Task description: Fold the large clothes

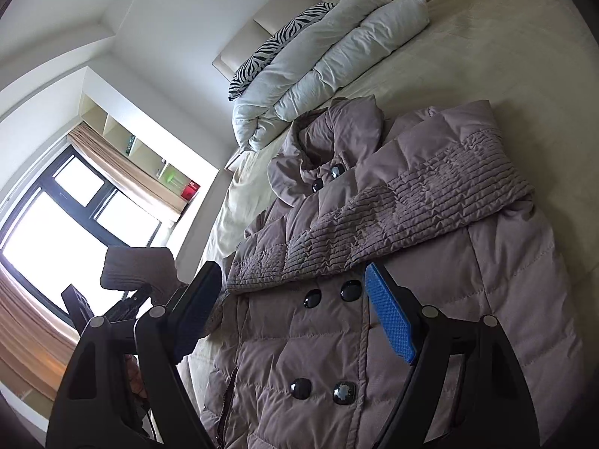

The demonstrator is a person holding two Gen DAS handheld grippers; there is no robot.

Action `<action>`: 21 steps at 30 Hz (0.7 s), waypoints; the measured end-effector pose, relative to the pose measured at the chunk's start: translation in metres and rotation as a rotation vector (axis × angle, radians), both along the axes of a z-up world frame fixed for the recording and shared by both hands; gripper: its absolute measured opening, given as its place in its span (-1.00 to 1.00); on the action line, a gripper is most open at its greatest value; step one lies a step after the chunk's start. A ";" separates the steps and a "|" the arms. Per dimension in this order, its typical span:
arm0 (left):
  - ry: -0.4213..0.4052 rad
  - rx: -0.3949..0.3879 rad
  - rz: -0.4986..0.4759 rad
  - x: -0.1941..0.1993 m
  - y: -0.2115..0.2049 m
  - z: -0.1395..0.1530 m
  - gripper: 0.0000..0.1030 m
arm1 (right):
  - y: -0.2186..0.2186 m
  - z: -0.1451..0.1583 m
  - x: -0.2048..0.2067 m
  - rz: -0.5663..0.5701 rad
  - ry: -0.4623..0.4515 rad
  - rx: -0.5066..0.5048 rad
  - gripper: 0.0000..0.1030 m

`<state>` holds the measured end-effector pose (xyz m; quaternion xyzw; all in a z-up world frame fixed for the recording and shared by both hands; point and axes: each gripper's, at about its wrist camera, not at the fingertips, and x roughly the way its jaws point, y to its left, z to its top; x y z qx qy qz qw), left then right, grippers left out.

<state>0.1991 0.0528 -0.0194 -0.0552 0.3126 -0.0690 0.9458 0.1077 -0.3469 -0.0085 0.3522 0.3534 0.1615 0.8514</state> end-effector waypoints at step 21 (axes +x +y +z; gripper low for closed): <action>0.045 0.190 -0.205 -0.023 -0.102 -0.071 -0.82 | 0.062 -0.110 0.103 0.247 0.360 0.452 0.54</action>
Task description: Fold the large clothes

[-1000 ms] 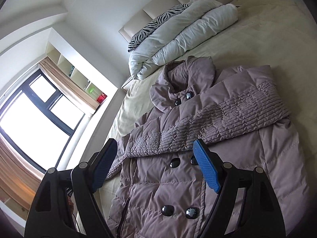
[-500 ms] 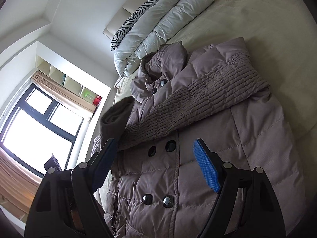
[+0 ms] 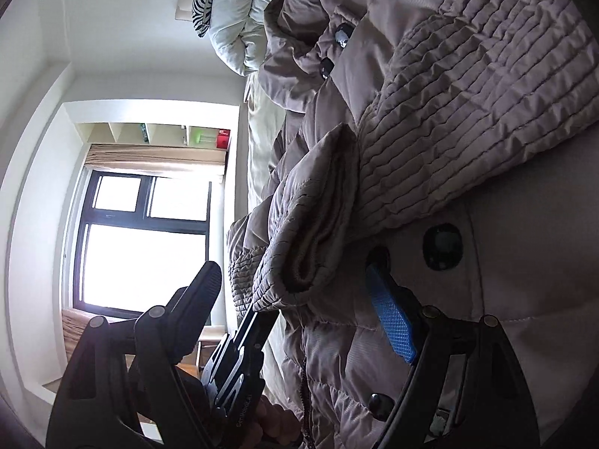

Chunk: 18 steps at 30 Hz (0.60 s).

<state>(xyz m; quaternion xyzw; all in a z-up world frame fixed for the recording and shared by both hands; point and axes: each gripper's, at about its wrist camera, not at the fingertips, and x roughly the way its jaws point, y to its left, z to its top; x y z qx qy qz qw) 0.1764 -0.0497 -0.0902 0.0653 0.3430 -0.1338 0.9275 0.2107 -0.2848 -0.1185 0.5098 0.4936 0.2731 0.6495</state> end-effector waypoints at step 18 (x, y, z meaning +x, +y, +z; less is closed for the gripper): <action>-0.005 -0.223 0.080 -0.017 0.068 0.016 0.29 | -0.050 0.105 0.040 -0.033 -0.271 -0.329 -0.63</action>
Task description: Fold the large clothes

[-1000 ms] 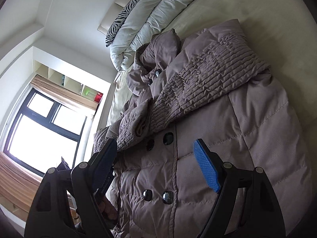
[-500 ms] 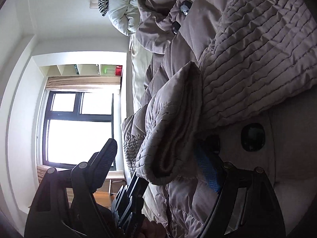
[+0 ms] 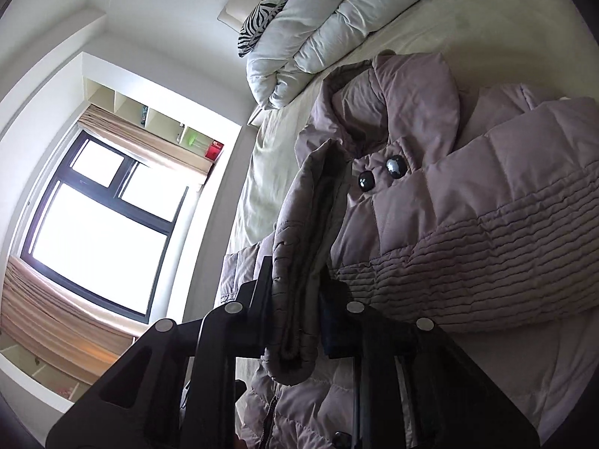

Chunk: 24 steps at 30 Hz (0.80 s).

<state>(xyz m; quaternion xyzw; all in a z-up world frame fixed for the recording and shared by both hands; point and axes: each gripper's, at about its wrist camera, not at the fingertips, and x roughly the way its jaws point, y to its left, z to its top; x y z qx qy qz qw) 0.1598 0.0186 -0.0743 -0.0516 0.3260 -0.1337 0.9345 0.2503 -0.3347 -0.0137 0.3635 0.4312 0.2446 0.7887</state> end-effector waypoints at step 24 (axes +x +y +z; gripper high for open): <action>0.102 0.052 0.152 0.069 0.041 -0.011 0.29 | -0.130 -0.022 -0.005 -0.256 -0.021 -0.057 -0.64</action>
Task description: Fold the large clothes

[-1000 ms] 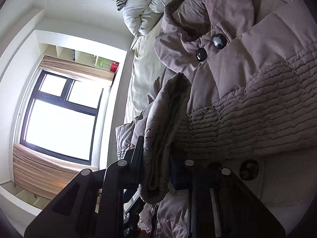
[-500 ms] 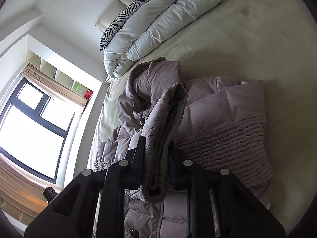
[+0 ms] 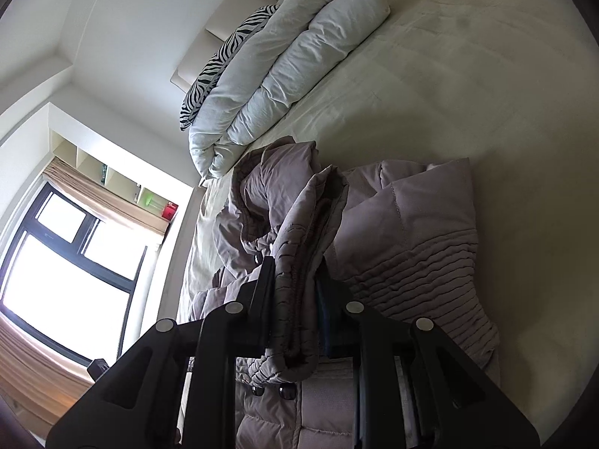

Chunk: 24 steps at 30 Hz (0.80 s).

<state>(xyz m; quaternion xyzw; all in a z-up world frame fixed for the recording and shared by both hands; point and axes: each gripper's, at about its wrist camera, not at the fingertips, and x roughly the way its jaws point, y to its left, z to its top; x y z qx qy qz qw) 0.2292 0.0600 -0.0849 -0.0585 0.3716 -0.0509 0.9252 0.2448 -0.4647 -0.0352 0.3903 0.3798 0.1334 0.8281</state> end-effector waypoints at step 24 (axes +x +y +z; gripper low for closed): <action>0.091 -0.128 0.076 0.025 0.008 -0.047 -0.37 | 0.006 -0.046 -0.013 -0.001 0.155 0.090 -0.60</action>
